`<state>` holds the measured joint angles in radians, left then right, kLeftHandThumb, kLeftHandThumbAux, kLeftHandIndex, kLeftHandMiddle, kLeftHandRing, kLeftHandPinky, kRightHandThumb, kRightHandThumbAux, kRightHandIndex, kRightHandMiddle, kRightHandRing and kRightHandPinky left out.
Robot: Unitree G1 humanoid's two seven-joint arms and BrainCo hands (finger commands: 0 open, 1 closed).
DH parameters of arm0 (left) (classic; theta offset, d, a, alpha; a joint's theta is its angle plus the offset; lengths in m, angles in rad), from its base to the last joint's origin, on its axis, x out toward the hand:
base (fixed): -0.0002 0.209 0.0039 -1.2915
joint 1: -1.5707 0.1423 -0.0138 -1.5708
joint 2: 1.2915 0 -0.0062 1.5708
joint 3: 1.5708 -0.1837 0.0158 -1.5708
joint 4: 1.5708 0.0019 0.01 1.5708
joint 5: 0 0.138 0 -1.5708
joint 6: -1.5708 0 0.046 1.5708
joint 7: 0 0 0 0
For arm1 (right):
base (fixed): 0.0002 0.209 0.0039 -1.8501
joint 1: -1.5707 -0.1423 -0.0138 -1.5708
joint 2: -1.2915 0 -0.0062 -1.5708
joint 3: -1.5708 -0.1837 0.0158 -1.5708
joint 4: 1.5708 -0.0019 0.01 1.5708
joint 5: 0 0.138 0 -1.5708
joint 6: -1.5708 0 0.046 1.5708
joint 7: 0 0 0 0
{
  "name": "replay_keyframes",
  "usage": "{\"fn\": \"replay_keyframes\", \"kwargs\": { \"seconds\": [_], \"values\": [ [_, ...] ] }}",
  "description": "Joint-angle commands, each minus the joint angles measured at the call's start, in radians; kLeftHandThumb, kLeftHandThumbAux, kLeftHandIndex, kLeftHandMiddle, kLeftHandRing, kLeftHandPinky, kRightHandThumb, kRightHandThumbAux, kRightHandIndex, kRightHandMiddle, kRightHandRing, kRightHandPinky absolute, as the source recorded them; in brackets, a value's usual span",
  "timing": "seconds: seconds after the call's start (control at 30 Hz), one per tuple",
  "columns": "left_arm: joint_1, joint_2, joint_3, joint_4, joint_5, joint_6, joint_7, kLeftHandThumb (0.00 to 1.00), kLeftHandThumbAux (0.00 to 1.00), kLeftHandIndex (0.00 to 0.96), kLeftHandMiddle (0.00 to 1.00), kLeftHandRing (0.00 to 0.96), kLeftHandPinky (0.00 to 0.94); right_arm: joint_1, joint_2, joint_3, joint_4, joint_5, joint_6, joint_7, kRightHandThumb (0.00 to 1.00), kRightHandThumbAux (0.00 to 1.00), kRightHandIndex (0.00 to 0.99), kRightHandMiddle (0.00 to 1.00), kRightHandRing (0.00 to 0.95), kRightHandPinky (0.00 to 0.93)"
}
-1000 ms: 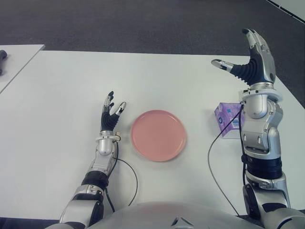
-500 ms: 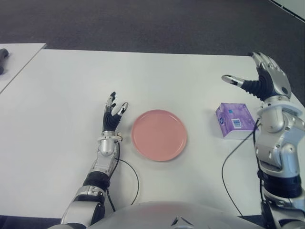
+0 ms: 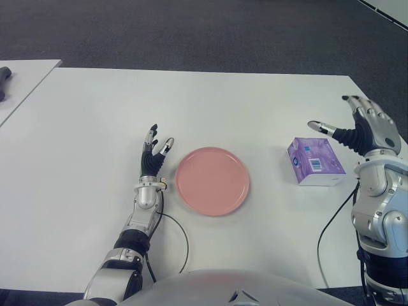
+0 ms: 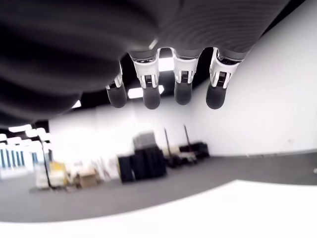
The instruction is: Put the tissue paper into the plate.
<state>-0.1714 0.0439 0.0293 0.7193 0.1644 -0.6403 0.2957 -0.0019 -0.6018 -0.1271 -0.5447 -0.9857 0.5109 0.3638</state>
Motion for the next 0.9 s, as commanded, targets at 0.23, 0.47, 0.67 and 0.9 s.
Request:
{"fn": "replay_keyframes", "kwargs": {
  "seconds": [0.23,0.47,0.67,0.9],
  "values": [
    [-0.004,0.004,0.007,0.079,-0.015,-0.037,-0.009,0.0,0.443,0.0,0.0,0.0,0.0,0.043,0.031,-0.01,0.095,0.031,-0.059,-0.104,0.135,0.226,0.0,0.0,0.0,0.0],
    [-0.012,0.015,0.01,0.099,-0.019,-0.049,-0.016,0.0,0.432,0.0,0.0,0.0,0.0,0.023,0.052,0.022,0.201,0.054,-0.112,-0.207,0.088,0.332,0.0,0.0,0.0,0.0],
    [-0.02,0.025,0.013,0.126,-0.03,-0.067,-0.024,0.0,0.427,0.0,0.0,0.0,0.0,-0.029,0.075,0.07,0.361,0.055,-0.124,-0.293,0.053,0.406,0.0,0.0,0.0,0.0],
    [-0.013,0.02,0.009,0.115,-0.025,-0.072,-0.012,0.0,0.442,0.0,0.0,0.0,0.0,-0.055,0.061,0.13,0.398,0.073,-0.099,-0.188,0.128,0.361,0.0,0.0,0.0,0.0]
  ]
}}
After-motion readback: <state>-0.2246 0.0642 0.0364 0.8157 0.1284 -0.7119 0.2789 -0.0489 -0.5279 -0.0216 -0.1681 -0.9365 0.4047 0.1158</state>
